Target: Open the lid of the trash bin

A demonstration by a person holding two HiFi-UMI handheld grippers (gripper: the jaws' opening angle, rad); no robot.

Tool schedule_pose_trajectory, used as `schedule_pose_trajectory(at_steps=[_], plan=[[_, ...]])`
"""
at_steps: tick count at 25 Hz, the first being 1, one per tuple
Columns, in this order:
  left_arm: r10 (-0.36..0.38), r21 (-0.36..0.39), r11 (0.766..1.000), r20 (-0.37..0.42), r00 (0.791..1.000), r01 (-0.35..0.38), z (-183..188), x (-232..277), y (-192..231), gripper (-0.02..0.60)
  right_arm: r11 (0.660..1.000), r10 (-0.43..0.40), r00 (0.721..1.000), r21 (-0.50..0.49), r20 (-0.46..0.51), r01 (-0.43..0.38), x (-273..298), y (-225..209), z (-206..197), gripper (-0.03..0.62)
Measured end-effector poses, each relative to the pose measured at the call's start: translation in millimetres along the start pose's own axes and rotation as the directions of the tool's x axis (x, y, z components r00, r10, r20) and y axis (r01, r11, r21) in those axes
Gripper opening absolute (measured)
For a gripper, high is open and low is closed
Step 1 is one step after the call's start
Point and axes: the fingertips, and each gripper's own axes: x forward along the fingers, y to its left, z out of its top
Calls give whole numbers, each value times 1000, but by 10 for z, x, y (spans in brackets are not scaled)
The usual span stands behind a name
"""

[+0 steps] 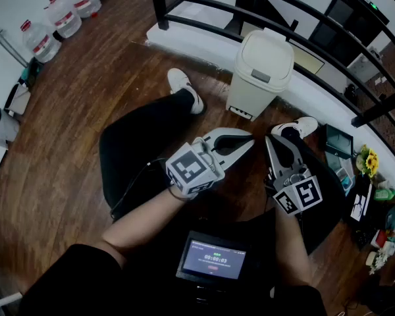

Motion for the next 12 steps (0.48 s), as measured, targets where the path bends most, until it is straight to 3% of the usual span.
schedule_pose_trajectory(at_steps=[6, 12], plan=[[19, 23, 1000, -2, 1000, -19, -47, 470, 550, 34, 1000, 12, 1000, -13, 16, -12, 459, -538, 88, 18], [30, 11, 999, -7, 1000, -30, -104, 772, 1166, 34, 999, -32, 999, -11, 11, 32, 892, -1100, 92, 20]])
